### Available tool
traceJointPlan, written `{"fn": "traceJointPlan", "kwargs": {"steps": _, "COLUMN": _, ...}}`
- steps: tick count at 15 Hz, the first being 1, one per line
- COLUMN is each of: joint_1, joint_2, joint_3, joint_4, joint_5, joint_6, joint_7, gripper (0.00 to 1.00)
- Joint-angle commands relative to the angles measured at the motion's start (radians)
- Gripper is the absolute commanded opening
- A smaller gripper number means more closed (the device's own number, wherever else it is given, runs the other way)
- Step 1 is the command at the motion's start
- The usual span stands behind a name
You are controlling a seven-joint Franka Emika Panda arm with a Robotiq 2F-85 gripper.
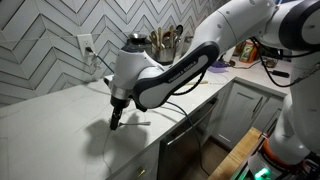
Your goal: Move the silver fork to the right
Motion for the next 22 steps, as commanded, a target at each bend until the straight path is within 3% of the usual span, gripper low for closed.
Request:
{"fn": "traceJointPlan", "kwargs": {"steps": 1, "joint_1": 0.019, "joint_2": 0.021, "joint_3": -0.019, "joint_4": 0.028, "joint_5": -0.022, "joint_6": -0.001, "joint_7": 0.034, "gripper": 0.62}}
{"fn": "traceJointPlan", "kwargs": {"steps": 3, "joint_1": 0.023, "joint_2": 0.029, "joint_3": -0.021, "joint_4": 0.037, "joint_5": -0.022, "joint_6": -0.003, "joint_7": 0.04, "gripper": 0.49}}
{"fn": "traceJointPlan", "kwargs": {"steps": 10, "joint_1": 0.038, "joint_2": 0.055, "joint_3": -0.03, "joint_4": 0.056, "joint_5": -0.019, "joint_6": -0.016, "joint_7": 0.069, "gripper": 0.54}}
{"fn": "traceJointPlan", "kwargs": {"steps": 15, "joint_1": 0.063, "joint_2": 0.044, "joint_3": -0.055, "joint_4": 0.07, "joint_5": -0.045, "joint_6": -0.087, "joint_7": 0.118, "gripper": 0.43}}
{"fn": "traceJointPlan", "kwargs": {"steps": 16, "joint_1": 0.067, "joint_2": 0.044, "joint_3": -0.057, "joint_4": 0.076, "joint_5": -0.049, "joint_6": -0.105, "joint_7": 0.126, "gripper": 0.35}}
{"fn": "traceJointPlan", "kwargs": {"steps": 22, "joint_1": 0.071, "joint_2": 0.051, "joint_3": -0.054, "joint_4": 0.104, "joint_5": -0.053, "joint_6": -0.199, "joint_7": 0.138, "gripper": 0.35}}
